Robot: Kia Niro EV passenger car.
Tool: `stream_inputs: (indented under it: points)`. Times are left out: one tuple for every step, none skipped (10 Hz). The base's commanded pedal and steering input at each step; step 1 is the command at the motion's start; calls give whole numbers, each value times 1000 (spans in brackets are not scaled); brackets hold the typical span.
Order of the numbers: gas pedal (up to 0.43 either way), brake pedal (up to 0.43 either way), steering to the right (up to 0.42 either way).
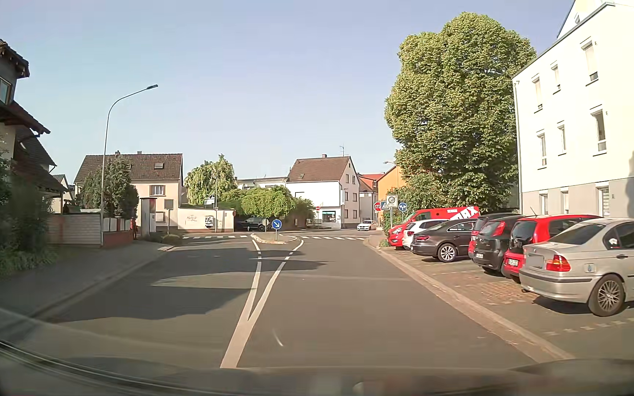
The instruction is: Follow the waypoints while adhering to traffic rules and regulations
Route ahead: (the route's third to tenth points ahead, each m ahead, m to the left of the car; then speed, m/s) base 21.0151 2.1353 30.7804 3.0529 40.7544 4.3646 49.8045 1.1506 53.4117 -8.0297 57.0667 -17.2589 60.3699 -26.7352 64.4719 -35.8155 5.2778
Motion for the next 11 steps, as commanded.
stream_inputs:
  points:
    - [47, 30, -26]
    - [47, 30, -24]
    - [47, 30, -19]
    - [47, 30, -15]
    - [47, 30, -15]
    - [47, 30, -15]
    - [47, 30, -14]
    - [47, 30, -13]
    - [47, 30, -14]
    - [47, 30, -13]
    - [47, 30, -13]
